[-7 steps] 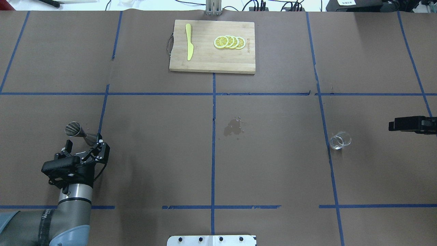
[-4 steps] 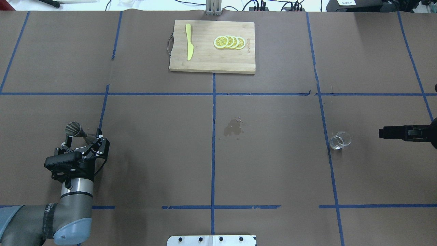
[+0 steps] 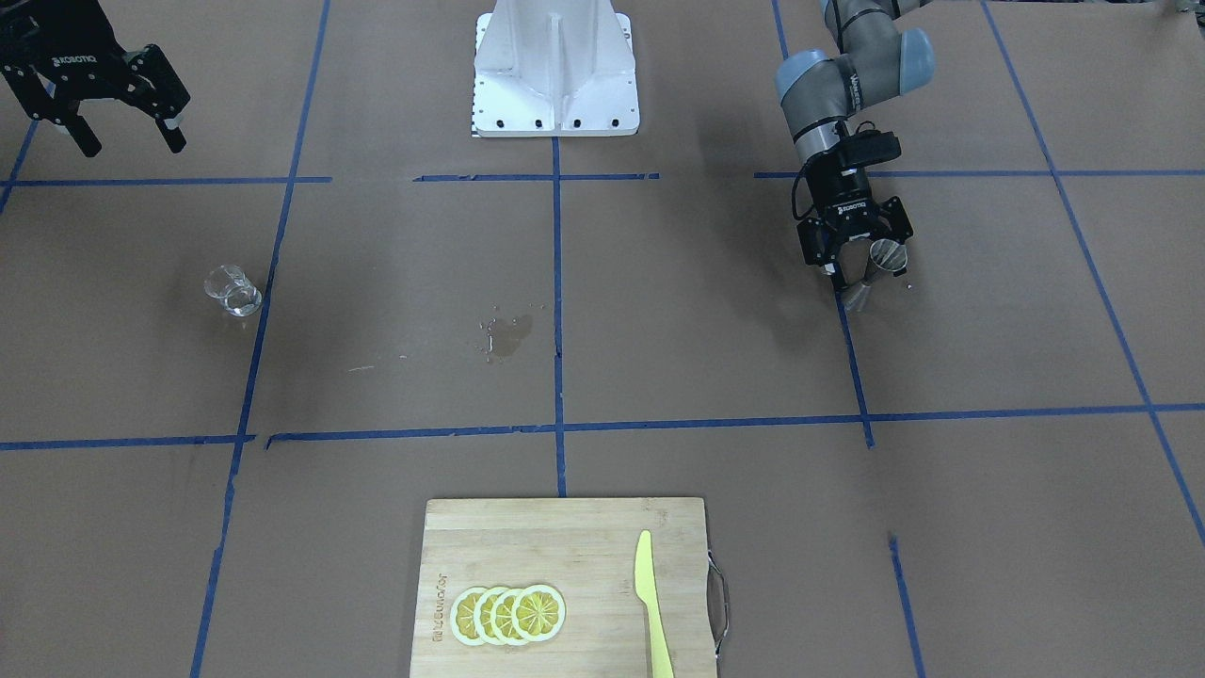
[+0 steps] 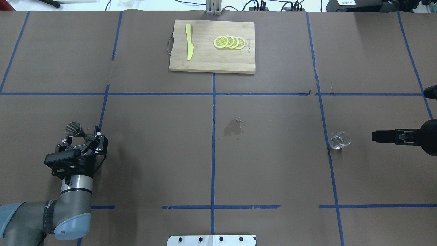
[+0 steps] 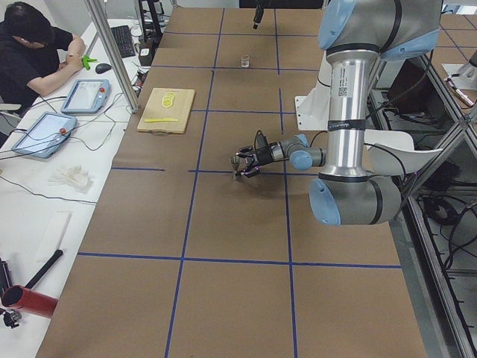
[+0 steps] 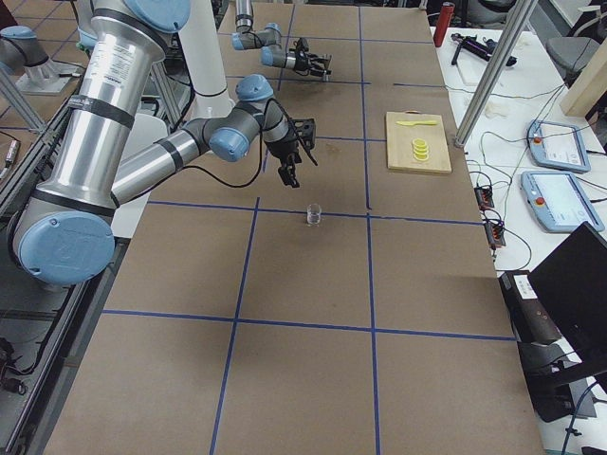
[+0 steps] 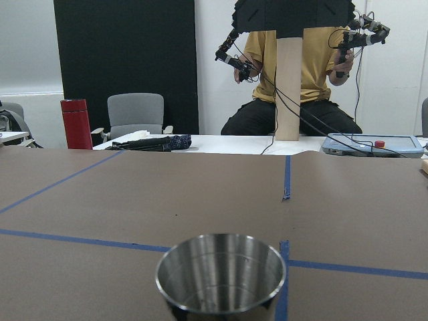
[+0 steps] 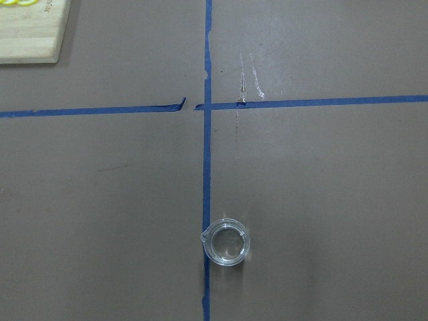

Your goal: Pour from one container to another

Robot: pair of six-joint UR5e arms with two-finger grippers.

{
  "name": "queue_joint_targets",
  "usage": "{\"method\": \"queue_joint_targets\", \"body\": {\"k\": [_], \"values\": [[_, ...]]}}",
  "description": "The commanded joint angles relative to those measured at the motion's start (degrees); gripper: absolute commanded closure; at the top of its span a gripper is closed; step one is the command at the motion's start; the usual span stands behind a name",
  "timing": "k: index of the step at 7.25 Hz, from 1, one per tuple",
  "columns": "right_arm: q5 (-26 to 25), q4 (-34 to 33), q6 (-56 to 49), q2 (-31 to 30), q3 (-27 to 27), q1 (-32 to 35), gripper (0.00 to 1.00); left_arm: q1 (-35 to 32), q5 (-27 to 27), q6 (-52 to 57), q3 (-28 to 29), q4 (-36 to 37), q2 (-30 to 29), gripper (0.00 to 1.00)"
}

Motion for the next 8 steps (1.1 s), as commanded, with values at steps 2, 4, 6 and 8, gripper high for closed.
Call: {"method": "queue_joint_targets", "body": {"k": [2, 4, 6, 8], "values": [[-0.13, 0.01, 0.01, 0.05, -0.09, -0.85, 0.00, -0.65, 0.00, 4.71, 2.67, -5.39, -0.82, 0.91], [-0.13, 0.01, 0.10, 0.40, -0.26, -1.56, 0.00, -1.52, -0.08, 4.71, 2.25, -5.57, -1.53, 1.00], [-0.56, 0.01, 0.01, 0.49, -0.53, -1.82, 0.00, -3.02, -0.44, 15.18, -6.16, -11.41, -1.88, 1.00], [-9.05, 0.62, 0.62, 0.31, -1.23, -7.15, 0.00, -3.11, -0.52, 28.46, -5.85, -26.77, -2.41, 1.00]]}}
